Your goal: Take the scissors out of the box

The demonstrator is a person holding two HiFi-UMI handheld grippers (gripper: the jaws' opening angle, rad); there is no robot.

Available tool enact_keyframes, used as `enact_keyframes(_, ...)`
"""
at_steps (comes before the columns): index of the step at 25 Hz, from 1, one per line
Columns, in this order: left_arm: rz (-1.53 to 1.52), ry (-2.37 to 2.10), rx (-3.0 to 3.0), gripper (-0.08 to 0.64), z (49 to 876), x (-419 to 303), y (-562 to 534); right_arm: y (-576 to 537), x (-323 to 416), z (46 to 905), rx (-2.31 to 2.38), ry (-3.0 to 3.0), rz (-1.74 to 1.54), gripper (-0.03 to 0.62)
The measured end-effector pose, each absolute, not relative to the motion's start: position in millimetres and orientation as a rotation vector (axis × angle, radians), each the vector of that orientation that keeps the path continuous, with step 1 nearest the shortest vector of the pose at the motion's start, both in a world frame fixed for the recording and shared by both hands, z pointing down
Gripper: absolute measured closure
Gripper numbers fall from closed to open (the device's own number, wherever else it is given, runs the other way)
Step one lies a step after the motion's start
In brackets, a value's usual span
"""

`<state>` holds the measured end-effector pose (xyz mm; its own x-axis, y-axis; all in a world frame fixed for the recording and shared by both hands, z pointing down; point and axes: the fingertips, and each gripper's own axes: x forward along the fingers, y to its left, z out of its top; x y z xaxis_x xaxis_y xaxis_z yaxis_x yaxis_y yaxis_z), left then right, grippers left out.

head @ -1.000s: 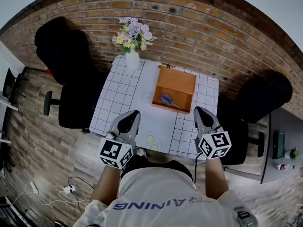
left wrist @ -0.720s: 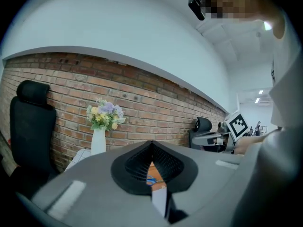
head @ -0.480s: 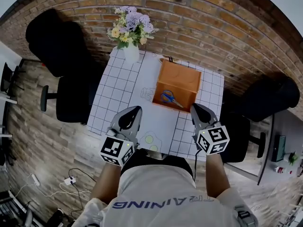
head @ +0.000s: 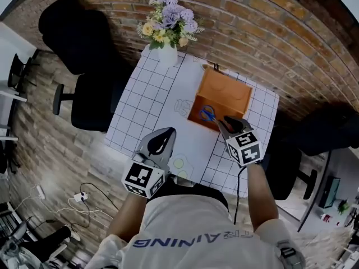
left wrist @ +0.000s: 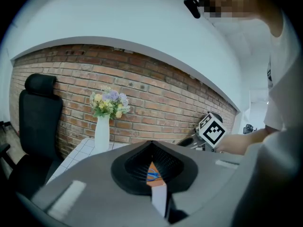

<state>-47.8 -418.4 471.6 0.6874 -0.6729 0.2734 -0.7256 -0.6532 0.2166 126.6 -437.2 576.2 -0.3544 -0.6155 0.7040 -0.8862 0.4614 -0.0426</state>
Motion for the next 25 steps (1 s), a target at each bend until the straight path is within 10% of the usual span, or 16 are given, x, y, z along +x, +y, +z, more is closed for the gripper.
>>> enact_keyframes(25, 0.256, -1.221, 2.407, 0.56, 520.9, -99.7, -435.4, -497.6, 93.8, 754.8, 0.69, -1.719, 0.566, 0.485)
